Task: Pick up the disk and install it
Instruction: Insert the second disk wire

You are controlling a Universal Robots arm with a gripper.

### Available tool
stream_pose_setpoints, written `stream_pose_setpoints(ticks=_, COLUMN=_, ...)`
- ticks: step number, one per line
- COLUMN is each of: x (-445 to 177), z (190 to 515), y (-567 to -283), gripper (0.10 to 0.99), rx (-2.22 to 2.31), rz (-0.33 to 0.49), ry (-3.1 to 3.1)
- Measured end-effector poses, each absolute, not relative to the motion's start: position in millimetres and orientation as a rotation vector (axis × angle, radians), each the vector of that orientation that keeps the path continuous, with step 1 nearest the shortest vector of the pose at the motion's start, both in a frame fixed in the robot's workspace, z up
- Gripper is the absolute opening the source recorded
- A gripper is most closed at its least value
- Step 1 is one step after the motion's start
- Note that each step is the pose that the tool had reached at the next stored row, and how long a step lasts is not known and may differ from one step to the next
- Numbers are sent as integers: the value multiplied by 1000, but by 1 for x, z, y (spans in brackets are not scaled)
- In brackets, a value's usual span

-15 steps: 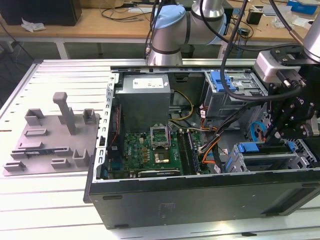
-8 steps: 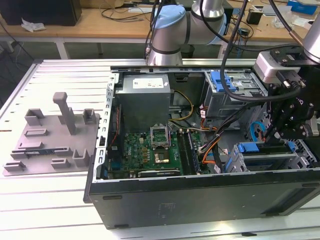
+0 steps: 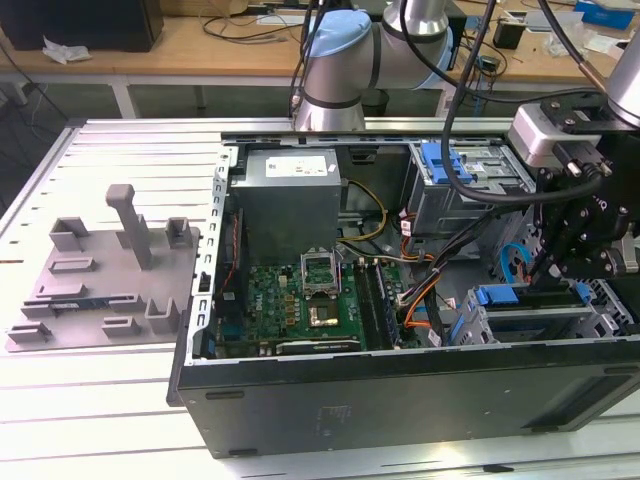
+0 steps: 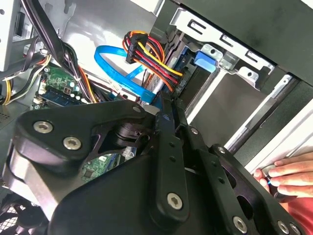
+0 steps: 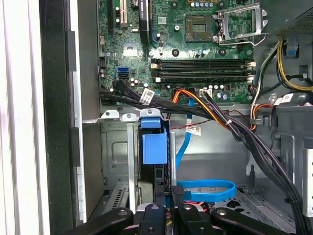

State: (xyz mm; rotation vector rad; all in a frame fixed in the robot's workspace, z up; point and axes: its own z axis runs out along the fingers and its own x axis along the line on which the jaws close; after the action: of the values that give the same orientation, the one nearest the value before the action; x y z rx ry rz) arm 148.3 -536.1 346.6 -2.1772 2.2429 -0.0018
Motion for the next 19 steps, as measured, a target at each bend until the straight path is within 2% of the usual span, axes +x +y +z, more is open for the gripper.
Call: stream_pose_setpoints(ticks=19, x=148, z=347, y=-536, gripper=161, rx=-2177, rz=-2, ry=2243)
